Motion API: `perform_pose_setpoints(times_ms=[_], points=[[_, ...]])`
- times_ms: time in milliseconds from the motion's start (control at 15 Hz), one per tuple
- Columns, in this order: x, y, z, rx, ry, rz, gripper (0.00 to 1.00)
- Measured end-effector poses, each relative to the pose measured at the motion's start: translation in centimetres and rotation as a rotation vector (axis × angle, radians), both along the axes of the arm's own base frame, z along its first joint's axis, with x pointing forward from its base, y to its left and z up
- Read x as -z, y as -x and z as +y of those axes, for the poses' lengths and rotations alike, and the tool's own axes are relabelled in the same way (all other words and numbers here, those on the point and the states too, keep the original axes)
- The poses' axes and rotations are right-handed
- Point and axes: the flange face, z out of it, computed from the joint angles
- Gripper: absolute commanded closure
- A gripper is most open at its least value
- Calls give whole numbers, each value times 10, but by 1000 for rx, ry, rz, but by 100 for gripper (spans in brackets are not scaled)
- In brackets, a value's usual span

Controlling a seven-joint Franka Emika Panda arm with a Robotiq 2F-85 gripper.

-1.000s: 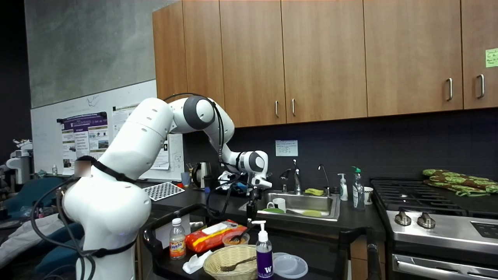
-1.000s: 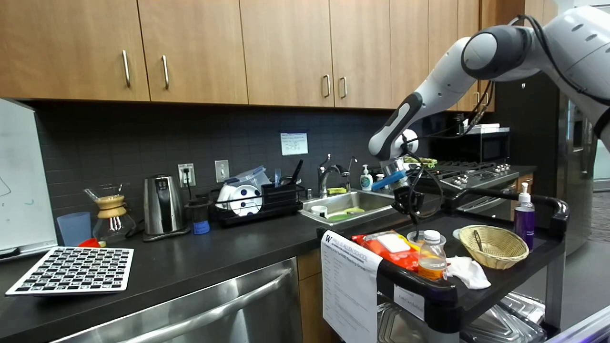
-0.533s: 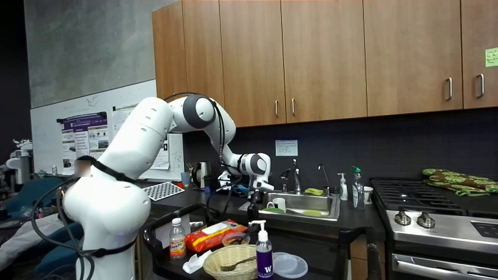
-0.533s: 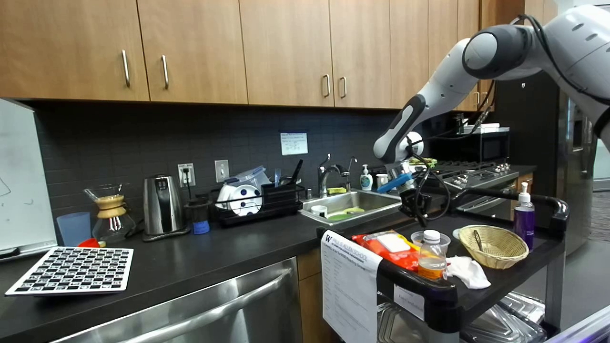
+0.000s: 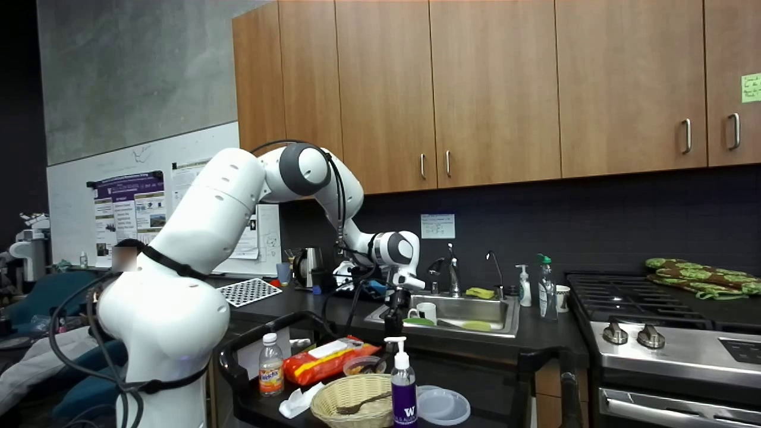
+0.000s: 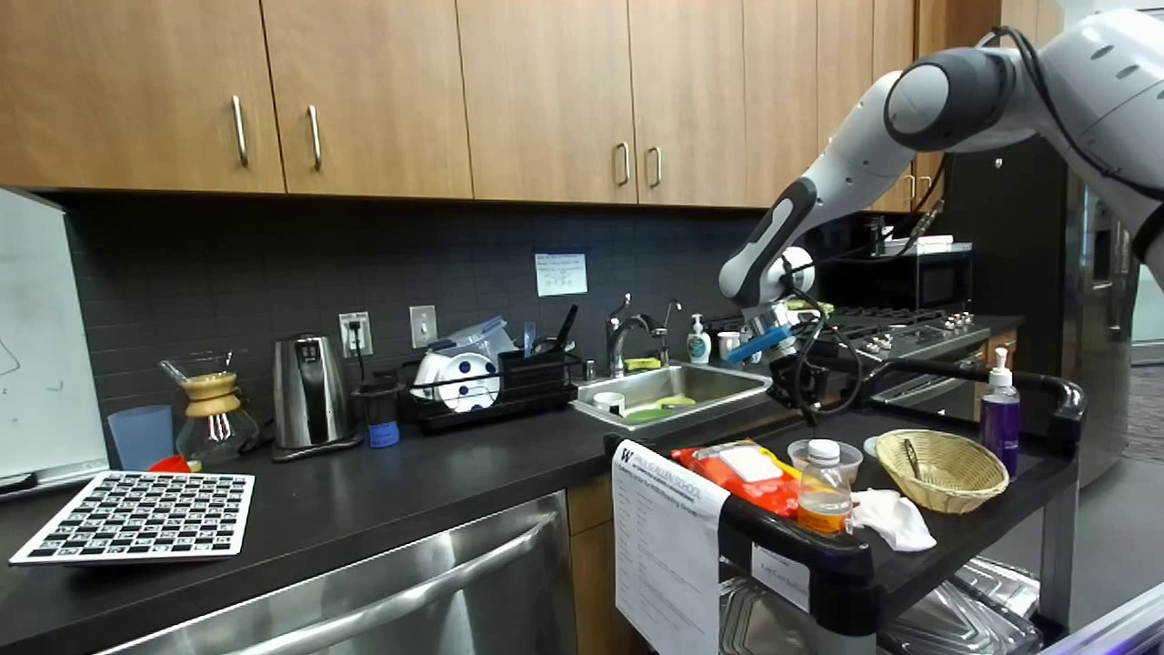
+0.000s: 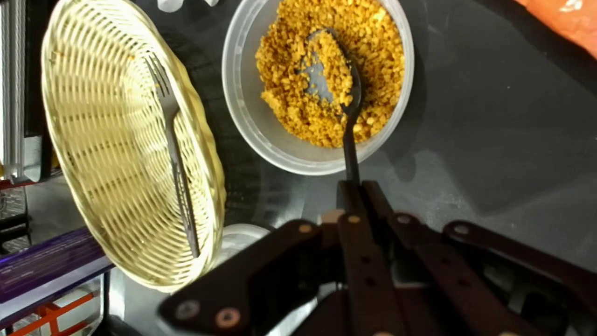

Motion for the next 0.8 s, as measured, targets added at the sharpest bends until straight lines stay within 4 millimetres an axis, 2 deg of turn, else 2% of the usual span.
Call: perform_pose_setpoints(times_ms=[267,533,800], points=[[-7,-12,11,-21,-7,-26,99],[-2,-15,27,-51,-19,-22,99],[4,-10,25,-46,-21,-5,99]])
